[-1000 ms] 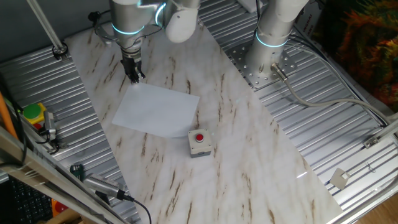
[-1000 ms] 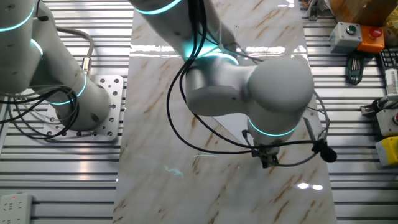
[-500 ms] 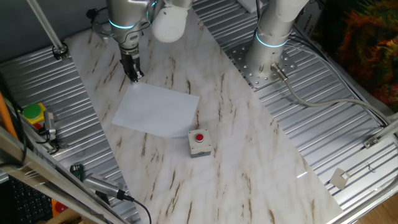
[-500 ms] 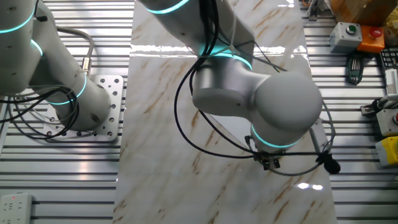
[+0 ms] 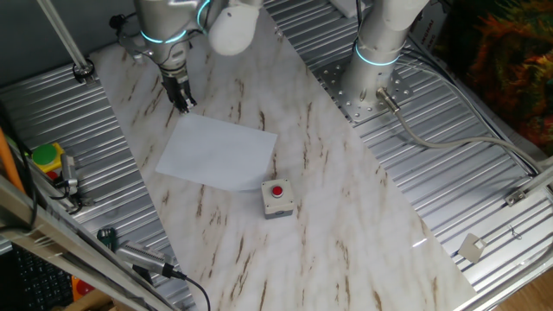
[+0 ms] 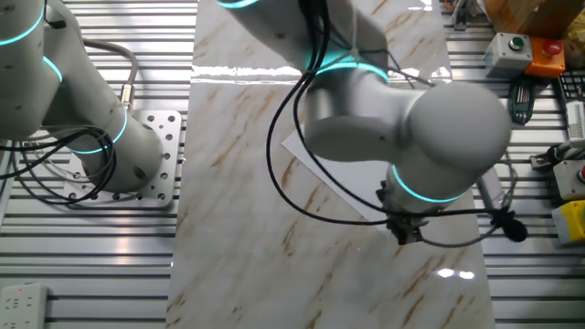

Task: Flip over and spread out the paper that is laid flat on the table

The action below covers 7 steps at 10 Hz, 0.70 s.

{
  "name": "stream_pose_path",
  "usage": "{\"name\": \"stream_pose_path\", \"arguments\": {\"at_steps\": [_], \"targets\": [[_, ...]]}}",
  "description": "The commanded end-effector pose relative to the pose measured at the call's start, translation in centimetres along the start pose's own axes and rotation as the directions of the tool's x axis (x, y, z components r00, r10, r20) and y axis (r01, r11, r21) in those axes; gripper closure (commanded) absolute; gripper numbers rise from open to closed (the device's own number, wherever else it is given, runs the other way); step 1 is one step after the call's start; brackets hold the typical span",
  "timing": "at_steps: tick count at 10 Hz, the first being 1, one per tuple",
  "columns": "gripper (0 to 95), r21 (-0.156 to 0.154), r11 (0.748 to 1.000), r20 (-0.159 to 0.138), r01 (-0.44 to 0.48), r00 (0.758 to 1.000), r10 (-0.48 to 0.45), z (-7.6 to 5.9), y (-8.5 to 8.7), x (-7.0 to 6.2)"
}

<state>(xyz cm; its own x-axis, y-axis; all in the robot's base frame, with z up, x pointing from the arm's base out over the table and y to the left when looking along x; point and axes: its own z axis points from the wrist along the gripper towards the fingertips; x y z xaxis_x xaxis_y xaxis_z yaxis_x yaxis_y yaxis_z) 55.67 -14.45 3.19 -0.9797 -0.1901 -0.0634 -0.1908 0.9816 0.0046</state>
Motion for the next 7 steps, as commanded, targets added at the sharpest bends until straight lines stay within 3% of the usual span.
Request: {"name": "stream_pose_path", "arguments": {"at_steps": [1,6,7], "targets": [[57.0,-0.003,1.0,-0.007,0.002,1.0,-0.002,-0.9,0.6,-0.1],[57.0,0.012,1.0,-0.008,-0.025,1.0,0.025,-1.3,5.1,-2.4],[57.0,0.017,1.0,-0.012,-0.026,1.0,0.026,-2.5,6.1,-2.8]]}}
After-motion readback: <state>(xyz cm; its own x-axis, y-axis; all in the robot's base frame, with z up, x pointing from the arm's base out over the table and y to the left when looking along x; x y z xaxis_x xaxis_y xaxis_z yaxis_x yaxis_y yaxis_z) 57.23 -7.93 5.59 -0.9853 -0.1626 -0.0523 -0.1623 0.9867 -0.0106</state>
